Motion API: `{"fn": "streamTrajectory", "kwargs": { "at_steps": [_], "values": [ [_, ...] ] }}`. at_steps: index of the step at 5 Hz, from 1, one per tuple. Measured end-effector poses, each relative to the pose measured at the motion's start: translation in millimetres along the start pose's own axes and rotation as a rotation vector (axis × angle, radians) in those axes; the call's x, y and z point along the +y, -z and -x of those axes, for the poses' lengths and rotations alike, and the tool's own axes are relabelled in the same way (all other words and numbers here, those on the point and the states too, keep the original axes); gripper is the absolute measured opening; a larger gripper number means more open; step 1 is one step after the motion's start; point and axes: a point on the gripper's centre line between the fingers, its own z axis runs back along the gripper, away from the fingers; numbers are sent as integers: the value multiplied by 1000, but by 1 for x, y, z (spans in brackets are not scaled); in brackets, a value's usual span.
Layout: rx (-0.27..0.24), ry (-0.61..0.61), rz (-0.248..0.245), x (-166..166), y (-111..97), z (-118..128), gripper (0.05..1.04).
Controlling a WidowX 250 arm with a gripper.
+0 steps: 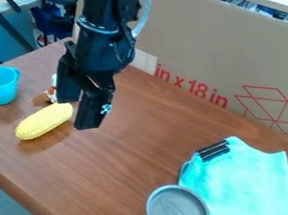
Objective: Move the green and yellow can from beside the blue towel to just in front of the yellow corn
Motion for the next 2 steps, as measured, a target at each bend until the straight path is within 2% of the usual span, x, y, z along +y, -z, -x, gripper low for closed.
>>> {"fn": "streamTrajectory", "kwargs": {
  "at_steps": [1,2],
  "values": [
    [15,8,13,-4,5,0,999],
    [-50,131,38,-37,5,-14,999]
  ]
}}
